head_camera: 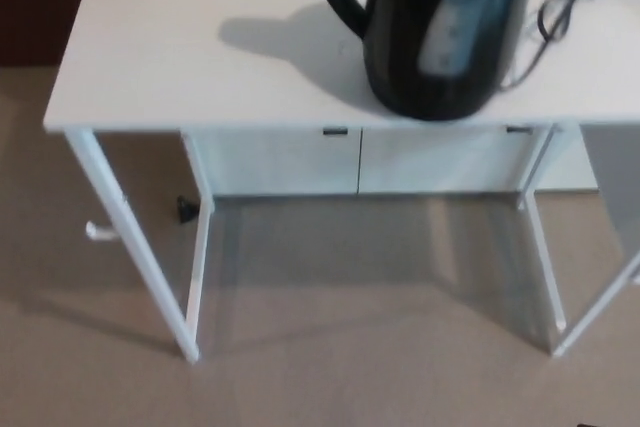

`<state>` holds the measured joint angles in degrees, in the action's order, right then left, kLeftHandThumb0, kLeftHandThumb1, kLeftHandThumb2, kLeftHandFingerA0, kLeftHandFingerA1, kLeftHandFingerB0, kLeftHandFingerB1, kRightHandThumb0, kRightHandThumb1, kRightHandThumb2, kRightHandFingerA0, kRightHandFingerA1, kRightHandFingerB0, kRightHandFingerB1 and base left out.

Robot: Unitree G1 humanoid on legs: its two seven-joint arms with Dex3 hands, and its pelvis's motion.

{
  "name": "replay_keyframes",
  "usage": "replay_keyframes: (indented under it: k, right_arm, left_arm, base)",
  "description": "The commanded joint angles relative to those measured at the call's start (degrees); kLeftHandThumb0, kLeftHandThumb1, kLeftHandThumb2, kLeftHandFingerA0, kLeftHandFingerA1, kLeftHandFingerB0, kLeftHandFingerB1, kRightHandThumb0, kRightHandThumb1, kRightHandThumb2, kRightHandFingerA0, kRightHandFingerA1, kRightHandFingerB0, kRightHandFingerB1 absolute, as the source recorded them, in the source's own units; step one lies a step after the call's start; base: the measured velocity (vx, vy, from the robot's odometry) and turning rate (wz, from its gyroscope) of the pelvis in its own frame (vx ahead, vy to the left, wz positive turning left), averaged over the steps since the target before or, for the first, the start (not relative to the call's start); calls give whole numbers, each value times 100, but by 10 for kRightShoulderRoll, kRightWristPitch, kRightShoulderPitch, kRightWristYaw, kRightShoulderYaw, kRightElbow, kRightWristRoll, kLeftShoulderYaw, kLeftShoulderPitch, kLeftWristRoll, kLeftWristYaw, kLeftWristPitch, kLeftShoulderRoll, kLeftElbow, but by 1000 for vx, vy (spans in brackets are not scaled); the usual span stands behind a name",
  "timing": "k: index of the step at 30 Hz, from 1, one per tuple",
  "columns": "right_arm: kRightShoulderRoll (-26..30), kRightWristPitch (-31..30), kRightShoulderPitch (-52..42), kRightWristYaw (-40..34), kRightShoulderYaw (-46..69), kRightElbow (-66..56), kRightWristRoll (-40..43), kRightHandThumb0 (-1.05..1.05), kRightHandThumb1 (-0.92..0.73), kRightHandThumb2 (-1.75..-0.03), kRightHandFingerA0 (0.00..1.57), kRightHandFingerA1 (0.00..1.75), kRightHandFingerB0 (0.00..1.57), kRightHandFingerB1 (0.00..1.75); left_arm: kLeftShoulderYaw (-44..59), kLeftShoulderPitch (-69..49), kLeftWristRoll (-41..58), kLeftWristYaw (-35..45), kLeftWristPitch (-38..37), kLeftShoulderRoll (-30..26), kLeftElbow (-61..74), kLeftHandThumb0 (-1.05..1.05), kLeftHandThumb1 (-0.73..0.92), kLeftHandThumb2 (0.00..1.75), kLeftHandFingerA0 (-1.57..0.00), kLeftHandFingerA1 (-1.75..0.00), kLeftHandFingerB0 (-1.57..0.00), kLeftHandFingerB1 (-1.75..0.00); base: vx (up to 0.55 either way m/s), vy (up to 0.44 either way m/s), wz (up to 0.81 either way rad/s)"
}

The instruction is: The robot walk towards a table in front and uses its left hand to pick up the pot from the base and places it on the table

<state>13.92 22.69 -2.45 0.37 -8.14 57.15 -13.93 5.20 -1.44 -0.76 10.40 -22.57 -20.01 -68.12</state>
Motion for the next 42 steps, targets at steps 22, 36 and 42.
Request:
replay_keyframes:
  k: [22, 36, 42]
  right_arm:
    - [2, -2, -3, -2, -6, -1, -7, -18, -47, -53, 63, 51, 56, 46]
    - [3, 4, -5, -6, -8, 3, -12, -17, -47, -53, 62, 52, 58, 48]
    - [-1, -11, -3, -5, -2, -5, -6, -17, -47, -53, 64, 51, 57, 47]
  left_arm:
    - [-3, -14, -13, -5, -4, -13, 1, -33, 36, 63, -50, -48, -46, -45]
    - [-9, -17, -19, 0, -10, -15, -1, -28, 39, 52, -56, -42, -51, -39]
    - [-16, -9, -23, 12, 7, -20, -2, -34, 34, 62, -51, -48, -46, -45]
  base:
    - [298, 0, 4]
    - [37, 96, -4]
    - [-29, -58, 5]
